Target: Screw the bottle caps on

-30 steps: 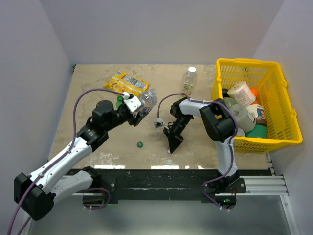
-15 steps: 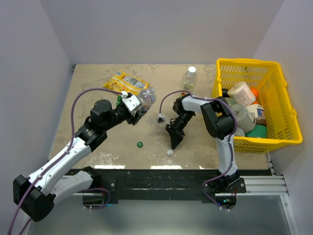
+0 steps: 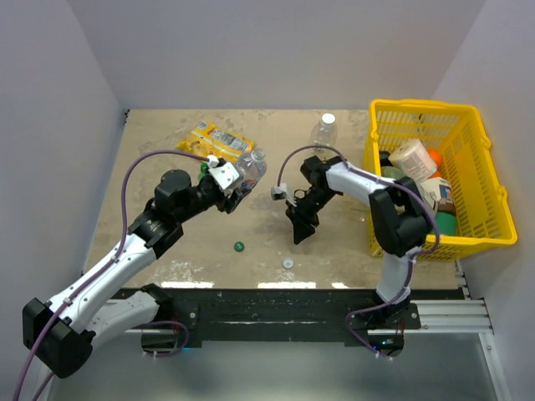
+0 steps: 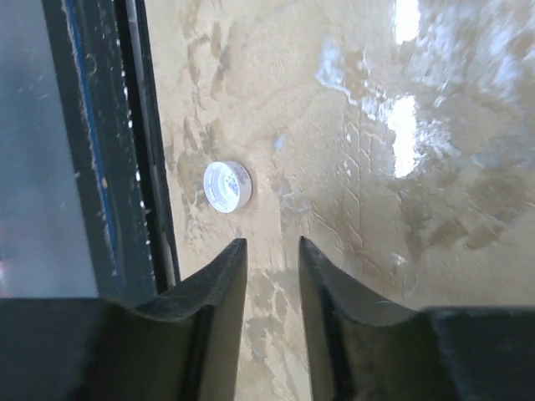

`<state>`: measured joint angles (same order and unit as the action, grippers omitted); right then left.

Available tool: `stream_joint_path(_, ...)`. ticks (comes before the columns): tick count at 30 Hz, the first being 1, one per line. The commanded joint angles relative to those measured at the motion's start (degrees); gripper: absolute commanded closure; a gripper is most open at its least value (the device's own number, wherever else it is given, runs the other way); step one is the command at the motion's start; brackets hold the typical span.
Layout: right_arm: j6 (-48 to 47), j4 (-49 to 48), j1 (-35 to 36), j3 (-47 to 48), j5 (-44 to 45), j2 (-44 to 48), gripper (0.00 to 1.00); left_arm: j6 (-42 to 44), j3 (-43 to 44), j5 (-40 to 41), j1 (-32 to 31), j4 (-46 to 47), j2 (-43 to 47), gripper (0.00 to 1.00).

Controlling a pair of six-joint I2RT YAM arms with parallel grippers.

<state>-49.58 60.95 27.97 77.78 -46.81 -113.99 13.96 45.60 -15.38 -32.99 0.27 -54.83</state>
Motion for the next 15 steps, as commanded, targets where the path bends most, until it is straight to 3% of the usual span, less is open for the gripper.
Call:
stream_joint_path(1, -2.88, -8.28, 1.65, -6.66, 0.84, 13.43, 0.46, -0.86, 1.59, -0.62, 0.56, 2.89, 0.51, 1.00)
stream_joint_path(5, -5.87, -16.28, 6.74, -18.06, 7.23, 24.06, 0.33, -0.86, 2.03, -0.53, 0.65, 3.50, 0.16, 1.00)
stream_joint_path(10, -2.63, -34.65, 15.09, -29.95, 16.47, 34.35, 0.29, -0.42, 2.65, -0.01, 0.74, 4.21, -0.28, 1.00)
stream_joint_path(15, 1.85, -40.63, 16.86, -32.51, 20.17, 31.73, 0.30, 0.11, 3.17, 0.17, 0.91, 3.33, -0.10, 1.00)
